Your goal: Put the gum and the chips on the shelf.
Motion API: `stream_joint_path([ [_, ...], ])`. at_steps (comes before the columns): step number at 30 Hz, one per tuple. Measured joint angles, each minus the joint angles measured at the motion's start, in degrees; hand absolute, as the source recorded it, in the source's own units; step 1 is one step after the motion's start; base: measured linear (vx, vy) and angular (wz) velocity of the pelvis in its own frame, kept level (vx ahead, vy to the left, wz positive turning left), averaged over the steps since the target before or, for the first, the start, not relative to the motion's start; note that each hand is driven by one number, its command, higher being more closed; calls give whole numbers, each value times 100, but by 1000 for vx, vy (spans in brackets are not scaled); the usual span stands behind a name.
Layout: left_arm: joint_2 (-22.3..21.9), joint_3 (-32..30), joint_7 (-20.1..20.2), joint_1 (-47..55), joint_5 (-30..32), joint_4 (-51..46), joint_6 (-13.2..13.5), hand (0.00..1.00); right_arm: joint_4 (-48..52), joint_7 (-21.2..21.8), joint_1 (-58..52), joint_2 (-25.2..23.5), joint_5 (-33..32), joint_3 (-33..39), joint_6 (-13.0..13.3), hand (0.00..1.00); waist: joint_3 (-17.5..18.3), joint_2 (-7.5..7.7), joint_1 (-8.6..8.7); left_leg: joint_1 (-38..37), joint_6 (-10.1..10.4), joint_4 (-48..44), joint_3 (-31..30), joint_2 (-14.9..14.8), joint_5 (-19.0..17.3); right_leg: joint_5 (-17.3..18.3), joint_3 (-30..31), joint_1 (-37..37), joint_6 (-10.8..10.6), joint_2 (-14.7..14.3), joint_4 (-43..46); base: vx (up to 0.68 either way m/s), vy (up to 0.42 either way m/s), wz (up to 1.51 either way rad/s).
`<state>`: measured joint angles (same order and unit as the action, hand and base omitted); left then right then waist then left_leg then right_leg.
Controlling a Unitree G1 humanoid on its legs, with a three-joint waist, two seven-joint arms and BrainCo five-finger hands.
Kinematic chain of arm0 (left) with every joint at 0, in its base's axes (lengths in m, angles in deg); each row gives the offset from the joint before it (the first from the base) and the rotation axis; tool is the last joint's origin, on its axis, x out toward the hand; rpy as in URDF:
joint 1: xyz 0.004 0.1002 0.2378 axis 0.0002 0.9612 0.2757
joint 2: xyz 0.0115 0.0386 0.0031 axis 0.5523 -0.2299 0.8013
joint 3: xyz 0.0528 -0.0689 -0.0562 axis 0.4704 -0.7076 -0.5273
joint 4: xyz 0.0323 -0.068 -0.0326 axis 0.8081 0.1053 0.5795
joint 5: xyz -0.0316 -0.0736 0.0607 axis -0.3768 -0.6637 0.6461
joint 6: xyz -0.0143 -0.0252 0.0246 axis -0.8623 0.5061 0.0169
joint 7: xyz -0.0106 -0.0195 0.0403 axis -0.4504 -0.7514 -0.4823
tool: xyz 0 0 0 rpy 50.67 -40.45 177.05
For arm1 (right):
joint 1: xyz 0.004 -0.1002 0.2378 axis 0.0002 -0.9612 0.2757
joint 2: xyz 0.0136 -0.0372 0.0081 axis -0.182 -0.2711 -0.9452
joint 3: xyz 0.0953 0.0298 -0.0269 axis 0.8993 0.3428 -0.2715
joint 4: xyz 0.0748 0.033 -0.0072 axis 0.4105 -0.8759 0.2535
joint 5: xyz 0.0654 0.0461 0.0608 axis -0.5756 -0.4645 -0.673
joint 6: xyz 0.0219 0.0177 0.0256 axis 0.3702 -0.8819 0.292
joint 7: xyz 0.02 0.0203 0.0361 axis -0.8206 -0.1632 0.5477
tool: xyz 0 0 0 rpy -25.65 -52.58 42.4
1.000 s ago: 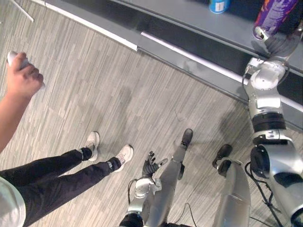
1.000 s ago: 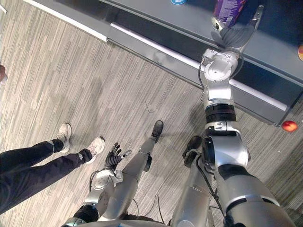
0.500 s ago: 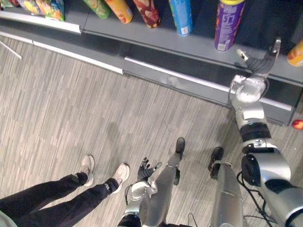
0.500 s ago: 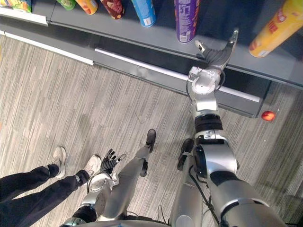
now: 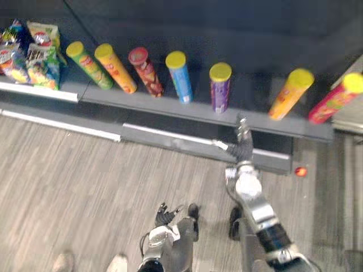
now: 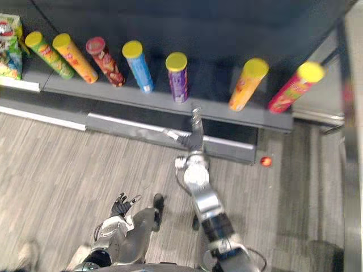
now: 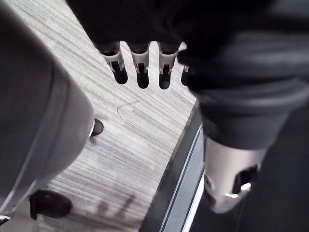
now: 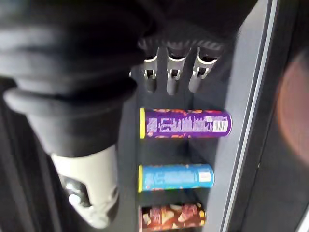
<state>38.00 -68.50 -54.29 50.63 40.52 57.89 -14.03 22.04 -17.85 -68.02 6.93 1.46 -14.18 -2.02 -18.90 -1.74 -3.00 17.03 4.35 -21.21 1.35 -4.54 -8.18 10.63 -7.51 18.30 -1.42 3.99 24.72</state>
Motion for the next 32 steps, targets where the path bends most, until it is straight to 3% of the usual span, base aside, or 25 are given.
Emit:
stream_joint_path([
  [3, 170, 43, 5, 108, 217, 273, -12, 0, 12, 585, -733, 42, -105, -344, 177, 0, 363, 213, 145, -247, -36, 13, 34, -83, -150, -107, 50, -386, -128, -103, -406, 116, 73, -22],
  [6, 218, 138, 11, 216, 371, 430, -13, 0, -197, 1161, -1339, 254, -361, -466, 266, 0, 650, 236, 162, -426, -95, 121, 141, -74, -193, -268, 156, -617, -158, -127, -784, 137, 95, -19],
  [10, 324, 242, 63, 549, 547, 441, 14, 0, -1436, 1720, -1812, 436, -334, -399, 280, 0, 1038, 237, 225, -849, -116, 441, 308, -30, -195, -513, 339, -1090, -210, -146, -1386, 134, 74, -17],
  [14, 423, 220, 116, 707, 708, 627, 23, 0, -2534, 1793, -2073, 431, 2, 280, 292, 0, 1296, 233, 283, -1080, -125, 655, 453, -23, -190, -688, 519, -1308, -234, -179, -1740, 100, 41, -25],
  [19, 425, -279, 86, 1005, 1111, 720, 13, 0, -4354, 1511, -2109, 451, -117, 2208, 228, 0, 1479, 247, 352, -1476, -199, 1206, 762, 12, -48, -825, 817, -1452, -250, -188, -2069, 13, 12, -30],
  [21, 425, -439, 81, 999, 1109, 867, 8, 0, -4846, 1405, -1959, 471, -120, 2684, 221, 0, 1548, 265, 433, -1550, -207, 1411, 754, 55, 56, -857, 817, -1458, -261, -166, -2137, -7, -3, -4],
  [24, 332, -899, 141, 1019, 1061, 899, 2, 0, -5723, 1300, -1969, 493, -135, 3413, 63, 0, 1603, 258, 393, -1757, -212, 1800, 741, 122, 253, -864, 795, -1531, -268, -131, -2189, 38, 4, 8],
  [28, 142, -1702, 321, 1070, 996, 934, -88, 0, -5984, 1303, -2307, 399, -135, 4179, -283, 0, 1667, 183, 381, -2031, -228, 2195, 741, 172, 390, -863, 749, -1670, -272, -103, -2248, 58, 11, 2],
  [32, 10, -2126, 523, 1130, 792, 904, -143, 0, -5981, 1354, -2429, 202, -545, 4800, -416, 0, 1723, 181, 399, -2125, -248, 2476, 702, 212, 513, -860, 638, -1676, -276, -73, -2286, 39, 9, 7],
])
